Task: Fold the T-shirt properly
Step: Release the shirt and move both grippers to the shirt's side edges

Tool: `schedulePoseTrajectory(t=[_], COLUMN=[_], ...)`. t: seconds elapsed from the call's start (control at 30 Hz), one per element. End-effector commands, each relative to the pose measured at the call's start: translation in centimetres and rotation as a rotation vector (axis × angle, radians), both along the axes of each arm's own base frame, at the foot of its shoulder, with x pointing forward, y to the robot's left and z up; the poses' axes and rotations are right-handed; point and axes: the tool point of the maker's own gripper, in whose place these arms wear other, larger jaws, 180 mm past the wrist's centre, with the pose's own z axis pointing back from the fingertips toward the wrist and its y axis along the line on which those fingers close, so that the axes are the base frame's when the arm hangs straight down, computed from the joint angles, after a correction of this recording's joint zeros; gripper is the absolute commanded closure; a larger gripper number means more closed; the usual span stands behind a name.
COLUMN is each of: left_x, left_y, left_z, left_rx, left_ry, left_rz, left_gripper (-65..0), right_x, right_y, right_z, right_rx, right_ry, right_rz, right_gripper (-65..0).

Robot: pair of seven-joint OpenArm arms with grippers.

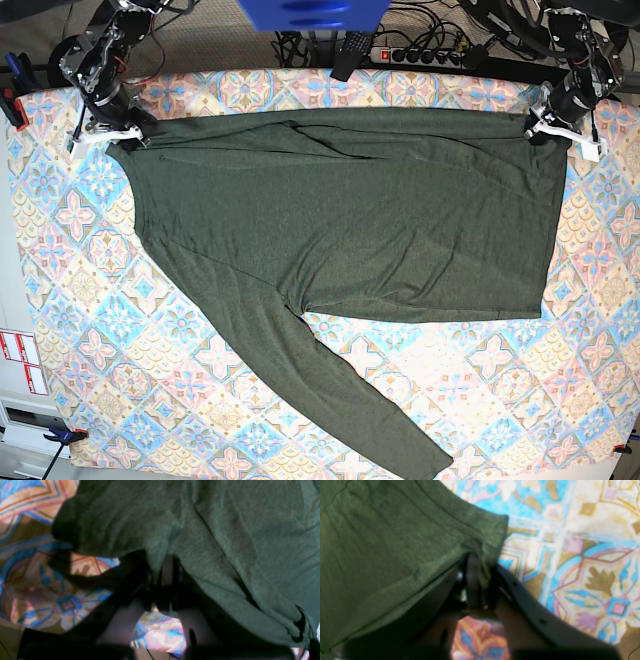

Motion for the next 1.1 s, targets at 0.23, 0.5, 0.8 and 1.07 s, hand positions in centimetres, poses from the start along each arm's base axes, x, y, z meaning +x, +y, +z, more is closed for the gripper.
schedulePoseTrajectory(t=[0.23, 0.5, 0.8, 1.07], left_x=[-0.6, 1.1, 5.5, 12.6], left_y=[0.3, 1.1, 3.7, 3.7], left_z=[0.9, 6.0, 10.0, 11.3], left_rx=[0.01, 0.133, 0.192, 0.26], left_ry=[0.069, -0.041, -0.195, -0.248], left_rz=[-0.054, -0.102, -0.017, -0.045], left_gripper=[-10.9, -30.2, -30.1, -30.0], right_x=[0.9, 2.0, 3.0, 11.0], right_y=[-1.5, -2.2, -2.2, 0.1], right_z=[3.1, 5.7, 7.1, 10.0], right_rx=[-0.087, -0.152, -0.177, -0.143], right_ry=[-0.033, -0.088, -0.123, -0.285], right_rz=[0.024, 0.038, 0.052, 0.101], right_gripper=[-21.4, -21.4, -21.4, -21.4])
